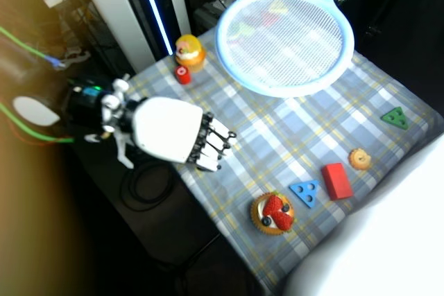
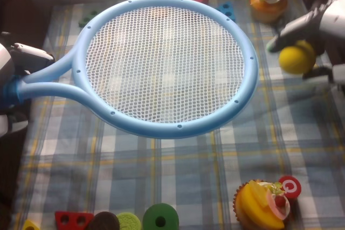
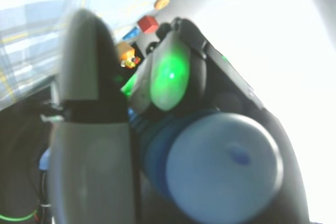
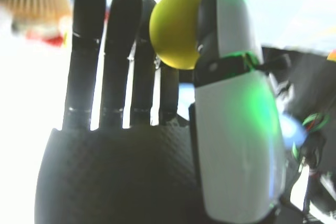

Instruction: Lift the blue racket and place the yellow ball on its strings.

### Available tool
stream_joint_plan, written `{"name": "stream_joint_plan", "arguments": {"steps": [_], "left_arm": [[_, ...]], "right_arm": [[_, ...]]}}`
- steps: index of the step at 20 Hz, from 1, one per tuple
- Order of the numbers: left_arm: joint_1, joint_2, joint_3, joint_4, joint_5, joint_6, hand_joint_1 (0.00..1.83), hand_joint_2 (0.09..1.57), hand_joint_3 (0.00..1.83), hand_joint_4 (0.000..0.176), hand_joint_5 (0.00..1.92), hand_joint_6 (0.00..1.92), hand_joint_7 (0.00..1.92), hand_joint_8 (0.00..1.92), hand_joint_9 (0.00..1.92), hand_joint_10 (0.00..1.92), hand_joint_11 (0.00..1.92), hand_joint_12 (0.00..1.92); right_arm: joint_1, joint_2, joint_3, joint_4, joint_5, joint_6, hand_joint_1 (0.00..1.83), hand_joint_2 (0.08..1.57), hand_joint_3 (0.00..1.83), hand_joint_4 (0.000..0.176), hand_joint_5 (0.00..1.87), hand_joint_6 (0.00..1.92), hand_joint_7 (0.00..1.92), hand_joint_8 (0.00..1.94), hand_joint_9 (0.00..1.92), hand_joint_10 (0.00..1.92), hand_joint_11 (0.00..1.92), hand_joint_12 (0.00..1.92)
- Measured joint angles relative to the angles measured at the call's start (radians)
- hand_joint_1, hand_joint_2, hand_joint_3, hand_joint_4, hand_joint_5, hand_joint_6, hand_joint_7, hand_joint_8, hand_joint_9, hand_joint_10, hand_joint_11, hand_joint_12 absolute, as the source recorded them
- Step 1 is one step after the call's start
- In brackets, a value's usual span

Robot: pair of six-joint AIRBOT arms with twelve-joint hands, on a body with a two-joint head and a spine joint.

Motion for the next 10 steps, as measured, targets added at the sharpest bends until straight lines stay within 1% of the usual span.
{"name": "stream_joint_plan", "arguments": {"steps": [1, 2, 3, 4, 5, 6, 7, 8, 9, 10], "left_arm": [[-0.007, -0.007, 0.002, -0.003, 0.010, 0.008, 1.62, 1.25, 0.01, 0.176, 0.83, 1.92, 1.28, 1.92, 1.53, 1.92, 1.57, 1.92], [-0.010, -0.011, 0.005, 0.001, 0.017, 0.008, 1.64, 1.23, 0.00, 0.176, 0.81, 1.92, 1.25, 1.92, 1.51, 1.92, 1.57, 1.92], [-0.016, -0.016, 0.010, 0.005, 0.026, 0.012, 1.61, 1.24, 0.00, 0.176, 0.80, 1.92, 1.25, 1.92, 1.51, 1.92, 1.58, 1.92], [-0.019, -0.021, 0.011, 0.005, 0.030, 0.018, 1.61, 1.25, 0.01, 0.176, 0.77, 1.92, 1.24, 1.92, 1.50, 1.92, 1.58, 1.92], [-0.020, -0.024, 0.014, 0.009, 0.031, 0.019, 1.60, 1.25, 0.01, 0.176, 0.75, 1.92, 1.21, 1.92, 1.49, 1.92, 1.57, 1.92], [-0.025, -0.029, 0.017, 0.006, 0.038, 0.019, 1.52, 1.27, 0.01, 0.176, 0.71, 1.92, 1.19, 1.92, 1.47, 1.92, 1.54, 1.92], [-0.034, -0.038, 0.027, 0.002, 0.047, 0.023, 1.54, 1.27, 0.01, 0.176, 0.72, 1.92, 1.18, 1.92, 1.47, 1.92, 1.54, 1.92], [-0.038, -0.039, 0.029, 0.004, 0.048, 0.023, 1.55, 1.27, 0.01, 0.176, 0.72, 1.92, 1.18, 1.92, 1.47, 1.92, 1.54, 1.92], [-0.047, -0.045, 0.031, 0.005, 0.050, 0.024, 1.56, 1.28, 0.01, 0.176, 0.74, 1.92, 1.20, 1.92, 1.48, 1.92, 1.56, 1.92], [-0.049, -0.055, 0.037, 0.011, 0.048, 0.023, 1.57, 1.28, 0.01, 0.176, 0.74, 1.92, 1.20, 1.92, 1.49, 1.92, 1.56, 1.92]], "right_arm": [[0.006, 0.014, -0.014, 0.000, 0.055, 0.000, 1.37, 1.13, 0.00, 0.000, 0.98, 0.88, 0.87, 1.11, 0.89, 1.29, 0.70, 1.31], [0.019, 0.018, -0.021, -0.012, 0.086, 0.000, 1.37, 1.13, 0.00, 0.000, 1.00, 0.84, 0.86, 1.11, 0.91, 1.26, 0.73, 1.21], [0.042, 0.018, -0.027, -0.033, 0.100, -0.001, 1.37, 1.12, 0.00, 0.000, 1.01, 0.80, 0.85, 1.14, 0.90, 1.25, 0.75, 1.09], [0.062, 0.018, -0.031, -0.057, 0.111, 0.000, 1.37, 1.12, 0.00, 0.000, 1.02, 0.80, 0.87, 1.10, 0.92, 1.23, 0.77, 1.03], [0.092, 0.014, -0.037, -0.092, 0.127, 0.000, 1.37, 1.11, 0.00, 0.000, 1.02, 0.81, 0.88, 1.07, 0.93, 1.21, 0.78, 1.00], [0.111, 0.008, -0.038, -0.120, 0.138, 0.006, 1.37, 1.11, 0.00, 0.000, 1.04, 0.79, 0.86, 1.09, 0.93, 1.21, 0.81, 1.00], [0.139, -0.005, -0.038, -0.178, 0.146, 0.031, 1.37, 1.11, 0.00, 0.000, 1.06, 0.73, 0.85, 1.08, 0.95, 1.21, 0.87, 1.03], [0.151, -0.016, -0.038, -0.214, 0.144, 0.043, 1.37, 1.11, 0.00, 0.000, 1.06, 0.72, 0.85, 1.08, 0.95, 1.21, 0.88, 1.04], [0.166, -0.030, -0.038, -0.268, 0.137, 0.062, 1.28, 1.08, 0.00, 0.000, 1.17, 0.58, 0.95, 1.06, 1.02, 0.82, 0.93, 1.02], [0.177, -0.041, -0.038, -0.308, 0.125, 0.078, 1.26, 1.07, 0.00, 0.000, 1.22, 0.50, 0.99, 1.04, 1.09, 0.60, 0.96, 0.98]]}}
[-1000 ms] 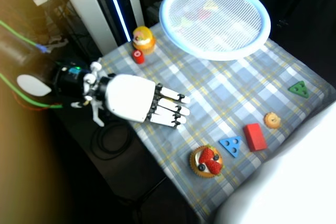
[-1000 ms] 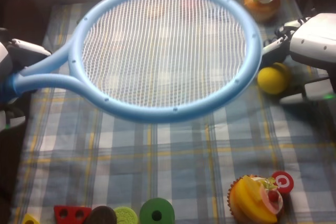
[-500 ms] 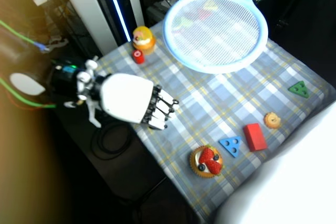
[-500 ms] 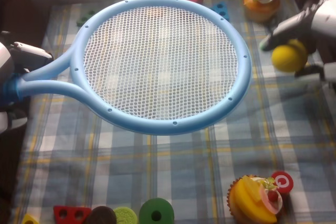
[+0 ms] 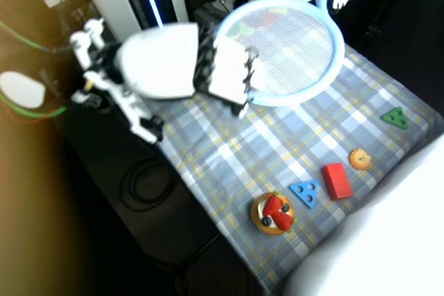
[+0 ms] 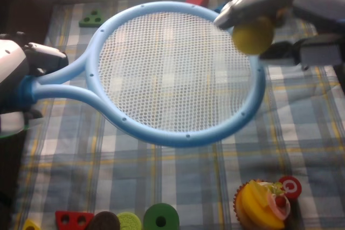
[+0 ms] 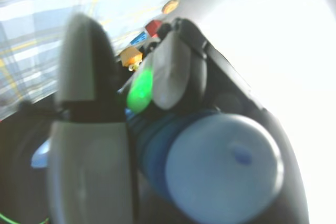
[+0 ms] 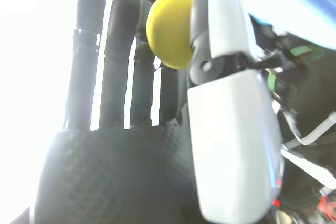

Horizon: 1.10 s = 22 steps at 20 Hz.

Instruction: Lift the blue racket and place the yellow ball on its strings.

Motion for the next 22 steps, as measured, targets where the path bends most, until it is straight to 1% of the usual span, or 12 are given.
{"name": "stream_joint_plan", "arguments": {"steps": [1, 4, 5, 8, 9, 10, 11, 12, 13, 14, 16, 22], "left_arm": [[-0.005, -0.008, 0.000, 0.000, 0.004, 0.001, 1.57, 1.28, 0.01, 0.176, 0.75, 1.92, 1.20, 1.92, 1.49, 1.92, 1.56, 1.92], [-0.022, -0.027, 0.011, 0.003, 0.010, 0.004, 1.52, 1.31, 0.02, 0.176, 0.74, 1.92, 1.21, 1.92, 1.49, 1.92, 1.57, 1.92], [-0.031, -0.036, 0.015, 0.002, 0.014, 0.005, 1.54, 1.29, 0.01, 0.176, 0.75, 1.92, 1.27, 1.92, 1.54, 1.92, 1.59, 1.92], [-0.034, -0.047, 0.016, 0.002, 0.015, 0.006, 1.55, 1.28, 0.01, 0.176, 0.75, 1.92, 1.29, 1.92, 1.57, 1.92, 1.59, 1.92], [-0.035, -0.051, 0.017, 0.000, 0.019, 0.005, 1.57, 1.27, 0.00, 0.176, 0.74, 1.92, 1.30, 1.92, 1.57, 1.92, 1.61, 1.92], [-0.035, -0.052, 0.021, -0.001, 0.021, 0.006, 1.57, 1.27, 0.00, 0.176, 0.76, 1.92, 1.32, 1.92, 1.58, 1.92, 1.62, 1.92], [-0.035, -0.053, 0.022, -0.006, 0.022, 0.006, 1.65, 1.25, 0.00, 0.176, 0.81, 1.92, 1.32, 1.92, 1.58, 1.92, 1.63, 1.92], [-0.035, -0.053, 0.023, -0.006, 0.021, 0.008, 1.59, 1.25, 0.00, 0.176, 0.89, 1.92, 1.33, 1.92, 1.58, 1.92, 1.62, 1.92], [-0.035, -0.057, 0.025, -0.007, 0.021, 0.007, 1.65, 1.26, 0.00, 0.176, 0.88, 1.92, 1.33, 1.92, 1.58, 1.92, 1.58, 1.92], [-0.035, -0.063, 0.029, -0.012, 0.024, 0.006, 1.70, 1.22, 0.00, 0.176, 0.91, 1.92, 1.34, 1.92, 1.59, 1.92, 1.55, 1.92], [-0.035, -0.064, 0.029, -0.016, 0.028, 0.002, 1.76, 1.22, 0.00, 0.174, 0.87, 1.92, 1.29, 1.92, 1.58, 1.92, 1.51, 1.92], [-0.038, -0.064, 0.029, -0.020, 0.028, 0.004, 1.74, 1.21, 0.00, 0.165, 0.89, 1.92, 1.28, 1.92, 1.55, 1.92, 1.57, 1.92]], "right_arm": [[0.009, -0.010, 0.000, -0.026, -0.010, 0.016, 1.26, 1.06, 0.01, 0.000, 1.24, 0.46, 1.00, 1.02, 1.14, 0.48, 0.97, 0.95], [0.009, -0.014, 0.010, -0.044, -0.035, 0.035, 1.25, 1.06, 0.00, 0.000, 1.21, 0.51, 1.03, 0.97, 1.15, 0.43, 0.96, 0.98], [0.009, -0.014, 0.010, -0.051, -0.041, 0.038, 1.25, 1.08, 0.00, 0.000, 1.23, 0.48, 0.94, 1.13, 1.08, 0.63, 0.89, 1.17], [0.009, -0.013, 0.010, -0.054, -0.039, 0.040, 1.26, 1.09, 0.00, 0.000, 1.20, 0.46, 0.94, 1.18, 1.03, 0.79, 0.87, 1.22], [0.009, -0.008, 0.006, -0.054, -0.040, 0.040, 1.36, 1.08, 0.00, 0.000, 1.24, 0.35, 0.91, 1.10, 0.99, 1.15, 0.88, 1.23], [0.009, -0.003, 0.003, -0.055, -0.039, 0.040, 1.28, 1.08, 0.00, 0.000, 1.23, 0.44, 0.92, 1.15, 0.97, 0.95, 0.88, 1.23], [0.009, 0.000, 0.002, -0.054, -0.037, 0.040, 1.14, 1.08, 0.00, 0.000, 1.08, 0.78, 0.78, 0.63, 0.73, 0.72, 0.44, 1.26], [0.009, 0.003, 0.001, -0.053, -0.034, 0.042, 0.91, 1.06, 0.00, 0.000, 0.81, 0.27, 0.63, 0.24, 0.53, 0.38, 0.16, 1.15], [0.009, 0.004, 0.001, -0.053, -0.035, 0.042, 0.78, 1.06, 0.00, 0.000, 0.71, 0.06, 0.58, 0.07, 0.51, 0.19, 0.11, 1.07], [0.009, 0.004, 0.001, -0.051, -0.037, 0.042, 0.73, 1.07, 0.00, 0.000, 0.68, 0.01, 0.56, 0.02, 0.51, 0.08, 0.08, 1.00], [0.009, 0.005, 0.000, -0.051, -0.036, 0.042, 0.67, 1.07, 0.00, 0.004, 0.66, 0.00, 0.55, 0.00, 0.50, 0.05, 0.07, 0.98], [0.009, 0.005, 0.000, -0.049, -0.036, 0.042, 0.76, 1.05, 0.00, 0.028, 0.63, 0.00, 0.55, 0.00, 0.49, 0.03, 0.05, 0.97]]}}
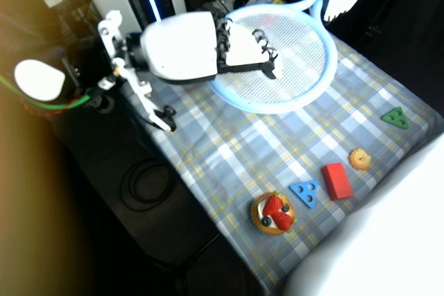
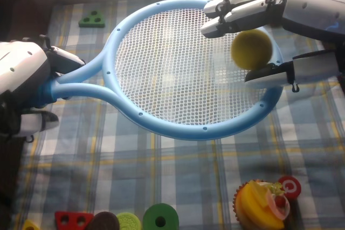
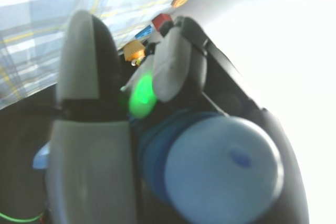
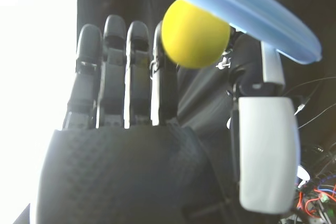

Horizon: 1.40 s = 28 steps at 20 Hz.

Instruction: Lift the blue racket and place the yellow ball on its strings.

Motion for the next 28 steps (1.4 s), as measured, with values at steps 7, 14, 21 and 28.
{"name": "stream_joint_plan", "arguments": {"steps": [7, 14, 21, 28], "left_arm": [[0.000, -0.013, 0.007, -0.008, 0.011, -0.001, 1.71, 1.19, 0.00, 0.176, 0.93, 1.92, 1.31, 1.92, 1.54, 1.92, 1.55, 1.92], [-0.007, -0.013, 0.011, 0.002, 0.024, -0.002, 1.60, 1.24, 0.01, 0.176, 0.85, 1.92, 1.26, 1.92, 1.51, 1.92, 1.54, 1.92], [-0.013, -0.015, 0.018, 0.001, 0.042, 0.042, 1.49, 1.28, 0.00, 0.176, 0.84, 1.92, 1.24, 1.92, 1.48, 1.92, 1.50, 1.92], [-0.026, -0.021, 0.029, -0.005, 0.066, 0.080, 1.52, 1.28, 0.00, 0.175, 0.82, 1.92, 1.23, 1.92, 1.49, 1.92, 1.51, 1.92]], "right_arm": [[0.000, 0.002, 0.000, 0.010, -0.004, 0.000, 0.44, 1.03, 0.00, 0.052, 0.33, 0.00, 0.45, 0.00, 0.47, 0.00, 0.08, 1.00], [0.000, 0.007, -0.001, 0.033, 0.005, -0.001, 0.31, 1.05, 0.00, 0.091, 0.13, 0.00, 0.29, 0.00, 0.35, 0.00, 0.02, 0.96], [0.000, 0.013, -0.001, 0.079, 0.014, -0.006, 0.34, 1.08, 0.00, 0.041, 0.16, 0.00, 0.25, 0.00, 0.25, 0.00, 0.01, 0.71], [0.000, 0.017, -0.001, 0.097, 0.032, -0.014, 0.35, 1.08, 0.00, 0.056, 0.16, 0.00, 0.25, 0.00, 0.25, 0.00, 0.01, 0.71]]}}
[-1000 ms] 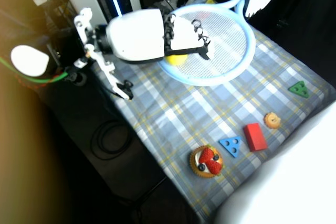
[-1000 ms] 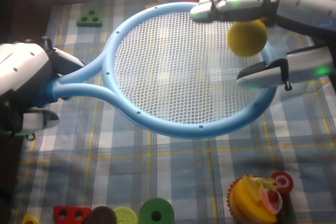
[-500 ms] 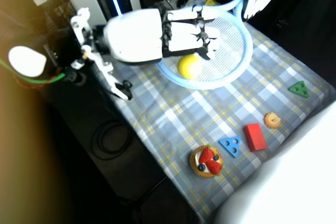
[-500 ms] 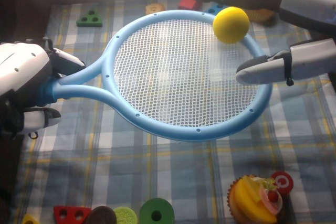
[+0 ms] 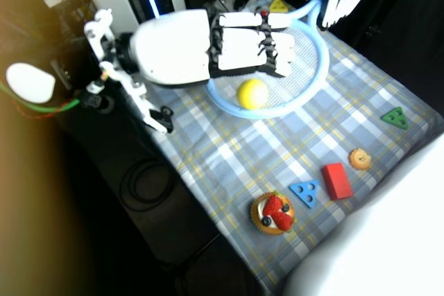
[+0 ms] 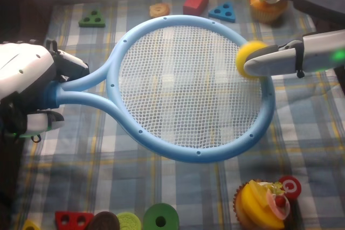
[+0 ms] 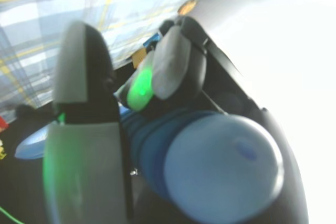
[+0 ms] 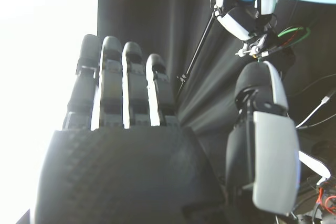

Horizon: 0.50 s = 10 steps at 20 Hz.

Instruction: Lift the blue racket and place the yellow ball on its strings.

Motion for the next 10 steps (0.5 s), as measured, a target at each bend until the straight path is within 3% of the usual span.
{"name": "stream_joint_plan", "arguments": {"steps": [4, 5, 6, 7, 8, 10], "left_arm": [[-0.015, -0.019, 0.028, -0.010, 0.034, 0.018, 1.49, 1.27, 0.00, 0.173, 0.82, 1.92, 1.20, 1.92, 1.49, 1.92, 1.53, 1.92], [-0.021, -0.030, 0.039, -0.022, 0.051, 0.027, 1.44, 1.27, 0.00, 0.096, 0.78, 1.92, 1.14, 1.92, 1.44, 1.92, 1.47, 1.92], [-0.023, -0.038, 0.041, -0.028, 0.068, 0.047, 1.45, 1.25, 0.00, 0.077, 0.78, 1.92, 1.13, 1.92, 1.42, 1.92, 1.45, 1.92], [-0.028, -0.047, 0.043, -0.039, 0.081, 0.075, 1.46, 1.23, 0.00, 0.044, 0.82, 1.92, 1.15, 1.92, 1.41, 1.92, 1.44, 1.92], [-0.029, -0.060, 0.054, -0.040, 0.100, 0.079, 1.43, 1.21, 0.00, 0.000, 0.85, 1.92, 1.13, 1.92, 1.35, 1.92, 1.34, 1.92], [-0.031, -0.069, 0.069, -0.063, 0.124, 0.076, 1.46, 1.20, 0.00, 0.000, 0.87, 1.92, 1.13, 1.92, 1.33, 1.92, 1.32, 1.92]], "right_arm": [[-0.001, 0.001, 0.000, 0.011, 0.003, -0.007, 0.32, 1.07, 0.00, 0.051, 0.18, 0.00, 0.26, 0.00, 0.26, 0.00, 0.03, 0.64], [-0.001, 0.002, 0.000, 0.013, 0.005, -0.007, 0.31, 1.07, 0.00, 0.058, 0.17, 0.00, 0.26, 0.00, 0.26, 0.00, 0.03, 0.64], [-0.001, 0.003, -0.002, 0.017, 0.007, -0.008, 0.31, 1.07, 0.00, 0.060, 0.17, 0.00, 0.25, 0.00, 0.25, 0.00, 0.02, 0.63], [-0.001, 0.003, -0.002, 0.017, 0.010, -0.008, 0.32, 1.08, 0.00, 0.057, 0.17, 0.00, 0.25, 0.00, 0.25, 0.00, 0.03, 0.63], [-0.001, 0.003, -0.002, 0.019, 0.009, -0.010, 0.34, 1.08, 0.00, 0.065, 0.17, 0.00, 0.25, 0.00, 0.24, 0.00, 0.02, 0.63], [-0.008, 0.004, -0.002, 0.024, 0.015, -0.011, 0.34, 1.08, 0.00, 0.066, 0.17, 0.00, 0.25, 0.00, 0.25, 0.00, 0.02, 0.63]]}}
